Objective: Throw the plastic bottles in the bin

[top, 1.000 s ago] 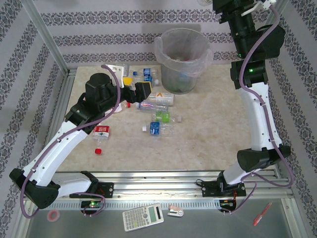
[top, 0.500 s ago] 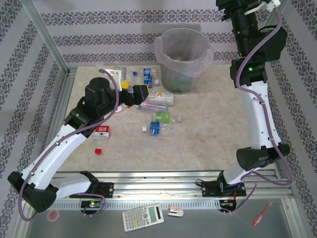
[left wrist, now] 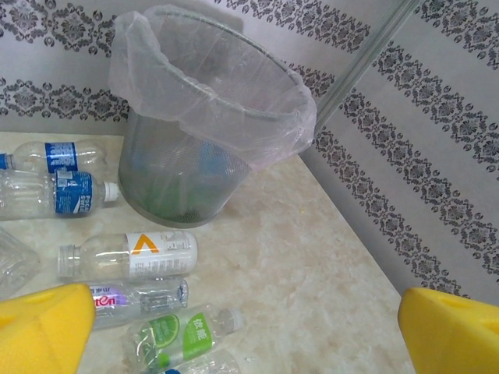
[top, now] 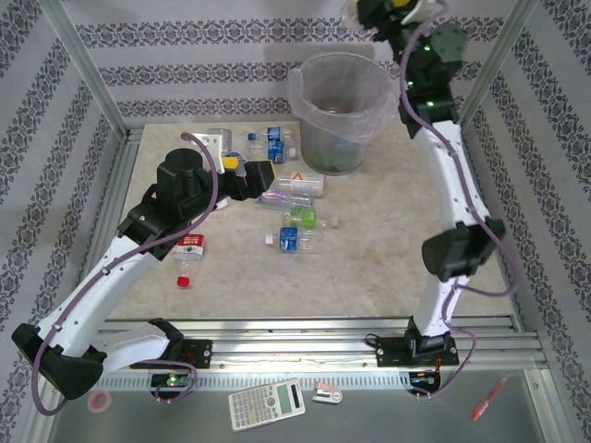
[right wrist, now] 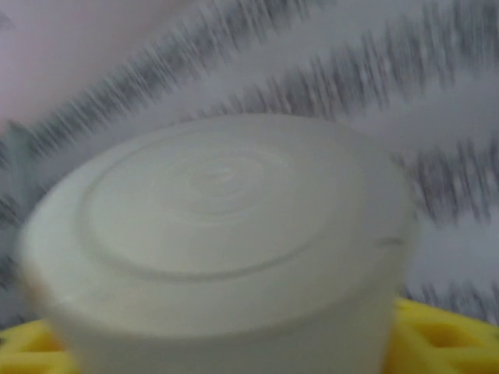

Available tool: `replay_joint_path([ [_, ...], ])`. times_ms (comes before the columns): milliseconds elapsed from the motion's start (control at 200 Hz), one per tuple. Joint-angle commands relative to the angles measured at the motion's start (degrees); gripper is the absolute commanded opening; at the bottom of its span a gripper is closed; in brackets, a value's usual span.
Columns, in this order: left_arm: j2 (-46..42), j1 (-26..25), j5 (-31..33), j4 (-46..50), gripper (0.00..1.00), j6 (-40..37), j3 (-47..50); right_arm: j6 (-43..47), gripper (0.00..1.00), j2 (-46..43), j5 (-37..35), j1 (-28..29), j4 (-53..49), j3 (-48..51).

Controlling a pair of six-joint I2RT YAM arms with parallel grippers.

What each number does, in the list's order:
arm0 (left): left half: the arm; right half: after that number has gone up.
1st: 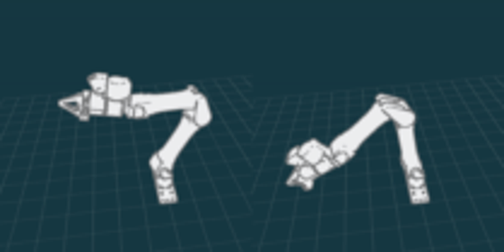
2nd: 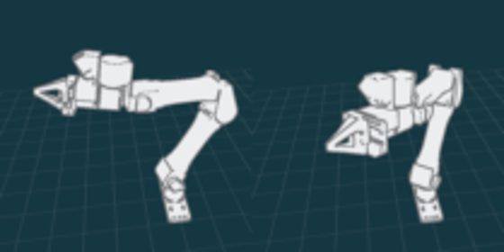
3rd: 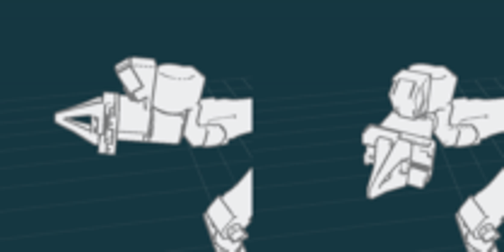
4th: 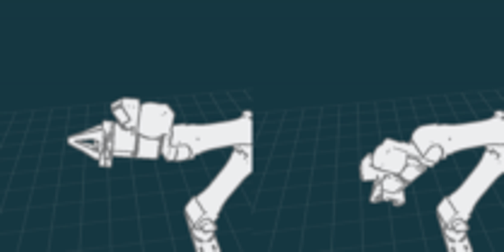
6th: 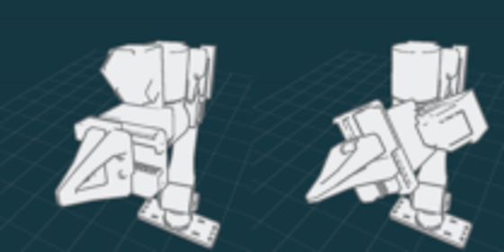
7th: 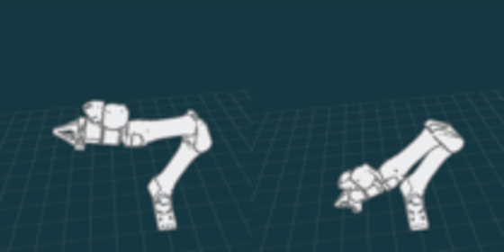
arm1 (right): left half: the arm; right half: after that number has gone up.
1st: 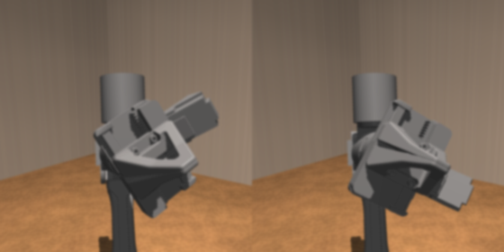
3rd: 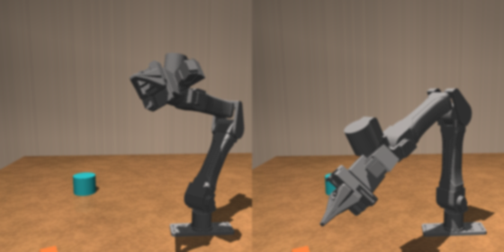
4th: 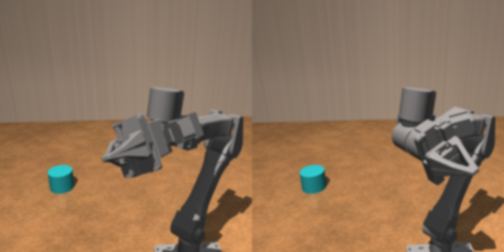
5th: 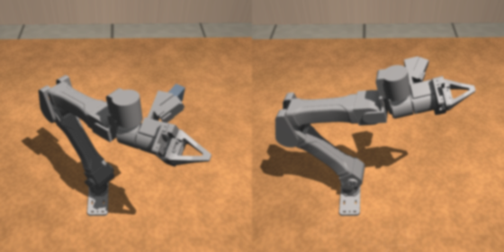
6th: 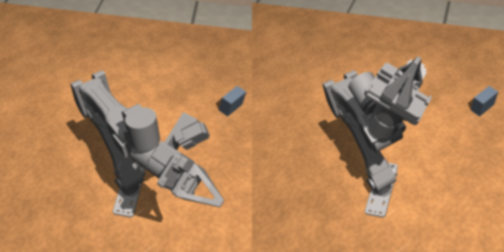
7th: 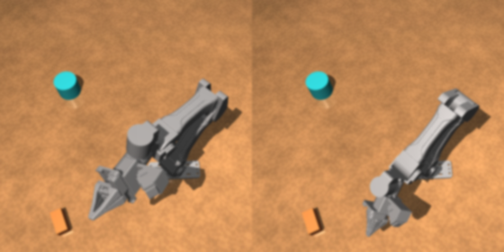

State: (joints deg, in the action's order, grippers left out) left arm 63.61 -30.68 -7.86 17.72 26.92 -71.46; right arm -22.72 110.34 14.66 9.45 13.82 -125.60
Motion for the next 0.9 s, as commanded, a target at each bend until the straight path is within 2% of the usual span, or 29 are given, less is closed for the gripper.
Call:
replay_joint_path([
  [0,-0.99,0.33,0.81,1.81,1.00,2.66,0.99,-2.41,0.91,3.37,1.45,-0.90,-12.25,-1.48],
  [70,-0.71,0.30,1.25,2.99,1.00,3.30,1.06,-1.95,0.98,3.15,1.80,-1.22,-13.19,-1.60],
  [230,-0.18,0.33,1.15,3.55,1.00,3.97,1.32,0.98,0.98,0.18,2.53,-1.45,-16.43,-1.61],
  [450,-0.64,0.35,1.72,3.18,1.00,3.60,1.83,2.33,0.98,-6.43,3.74,-1.45,-17.13,4.28],
  [894,-1.98,0.42,1.79,3.20,1.00,3.67,2.47,1.63,0.98,-14.64,16.66,-0.25,-23.39,10.72],
])
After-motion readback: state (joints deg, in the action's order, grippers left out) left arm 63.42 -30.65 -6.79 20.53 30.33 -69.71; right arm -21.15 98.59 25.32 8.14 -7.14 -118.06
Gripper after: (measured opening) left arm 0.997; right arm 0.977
